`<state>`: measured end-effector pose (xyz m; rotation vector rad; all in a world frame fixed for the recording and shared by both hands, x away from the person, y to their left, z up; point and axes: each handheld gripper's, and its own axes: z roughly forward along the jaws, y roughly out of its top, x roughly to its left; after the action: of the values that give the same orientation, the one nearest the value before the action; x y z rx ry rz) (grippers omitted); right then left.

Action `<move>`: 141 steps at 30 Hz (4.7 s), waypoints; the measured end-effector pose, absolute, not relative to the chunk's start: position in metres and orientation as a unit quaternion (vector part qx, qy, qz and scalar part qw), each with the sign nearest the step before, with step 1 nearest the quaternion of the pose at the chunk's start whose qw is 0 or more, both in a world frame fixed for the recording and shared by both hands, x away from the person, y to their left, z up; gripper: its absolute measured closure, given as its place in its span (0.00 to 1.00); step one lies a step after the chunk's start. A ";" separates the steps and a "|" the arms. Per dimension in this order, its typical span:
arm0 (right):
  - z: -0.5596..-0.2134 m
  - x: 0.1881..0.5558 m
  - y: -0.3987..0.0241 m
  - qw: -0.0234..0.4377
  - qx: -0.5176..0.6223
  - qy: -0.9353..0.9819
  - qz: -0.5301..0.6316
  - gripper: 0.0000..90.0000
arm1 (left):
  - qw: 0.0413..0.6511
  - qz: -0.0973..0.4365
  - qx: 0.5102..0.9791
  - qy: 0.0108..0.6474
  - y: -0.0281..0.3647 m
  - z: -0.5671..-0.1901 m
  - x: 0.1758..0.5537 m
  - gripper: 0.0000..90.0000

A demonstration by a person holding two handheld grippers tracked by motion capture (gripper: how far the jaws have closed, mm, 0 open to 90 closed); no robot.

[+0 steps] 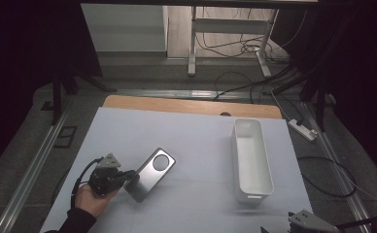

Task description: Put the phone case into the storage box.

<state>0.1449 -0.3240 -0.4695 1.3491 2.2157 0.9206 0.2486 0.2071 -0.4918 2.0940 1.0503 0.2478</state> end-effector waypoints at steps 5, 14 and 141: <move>-0.467 0.146 -0.324 0.186 0.474 0.788 0.347 0.00 | 0.405 0.116 0.811 0.407 0.203 -0.482 0.234 0.99; -0.457 0.153 -0.321 0.174 0.460 0.795 0.354 0.00 | 0.414 0.121 0.815 0.388 0.192 -0.474 0.217 0.99; -0.438 0.254 -0.151 -0.073 0.409 0.743 0.524 0.95 | 0.484 0.049 0.822 0.295 0.122 -0.453 0.231 0.29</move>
<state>0.2543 -0.1509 -0.4380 1.3491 2.4496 1.7268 0.2308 0.1216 -0.4525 2.0030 0.7192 0.1189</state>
